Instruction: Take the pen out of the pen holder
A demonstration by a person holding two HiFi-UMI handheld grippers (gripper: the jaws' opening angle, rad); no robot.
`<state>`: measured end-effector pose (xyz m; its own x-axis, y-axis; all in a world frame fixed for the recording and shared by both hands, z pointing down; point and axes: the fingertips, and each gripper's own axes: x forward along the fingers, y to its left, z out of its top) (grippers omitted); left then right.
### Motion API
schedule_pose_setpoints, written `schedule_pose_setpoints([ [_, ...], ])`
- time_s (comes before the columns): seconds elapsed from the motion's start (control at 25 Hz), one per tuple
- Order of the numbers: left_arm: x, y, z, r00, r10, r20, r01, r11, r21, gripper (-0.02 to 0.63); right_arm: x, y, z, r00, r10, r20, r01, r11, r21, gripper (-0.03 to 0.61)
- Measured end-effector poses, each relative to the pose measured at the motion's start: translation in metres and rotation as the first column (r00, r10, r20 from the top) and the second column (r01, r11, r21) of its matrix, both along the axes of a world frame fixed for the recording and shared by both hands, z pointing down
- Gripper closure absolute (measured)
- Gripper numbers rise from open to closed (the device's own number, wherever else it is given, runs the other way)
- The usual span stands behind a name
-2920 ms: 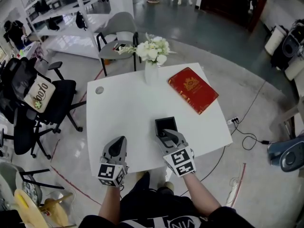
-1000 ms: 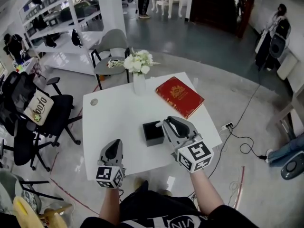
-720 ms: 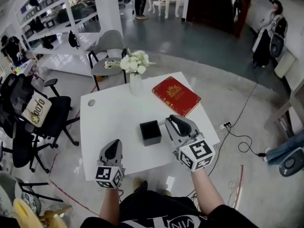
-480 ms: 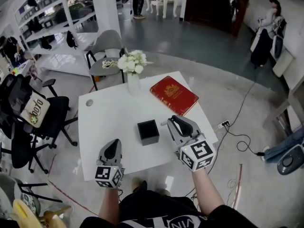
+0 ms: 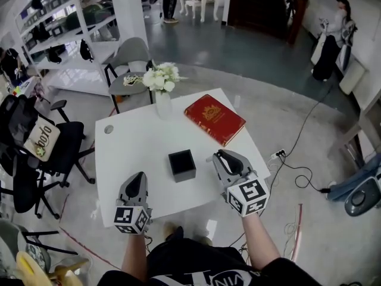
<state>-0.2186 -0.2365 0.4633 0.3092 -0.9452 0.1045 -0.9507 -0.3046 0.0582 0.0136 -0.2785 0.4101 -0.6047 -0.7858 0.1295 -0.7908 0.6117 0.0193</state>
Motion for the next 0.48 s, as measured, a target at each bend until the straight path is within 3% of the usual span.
schedule_pose_setpoints([
  [0.48, -0.010, 0.003, -0.002, 0.999, -0.042, -0.020, 0.042, 0.999, -0.005, 0.609, 0.014, -0.001, 0.034, 1.000, 0.004, -0.017, -0.005, 0.998, -0.059, 0.505],
])
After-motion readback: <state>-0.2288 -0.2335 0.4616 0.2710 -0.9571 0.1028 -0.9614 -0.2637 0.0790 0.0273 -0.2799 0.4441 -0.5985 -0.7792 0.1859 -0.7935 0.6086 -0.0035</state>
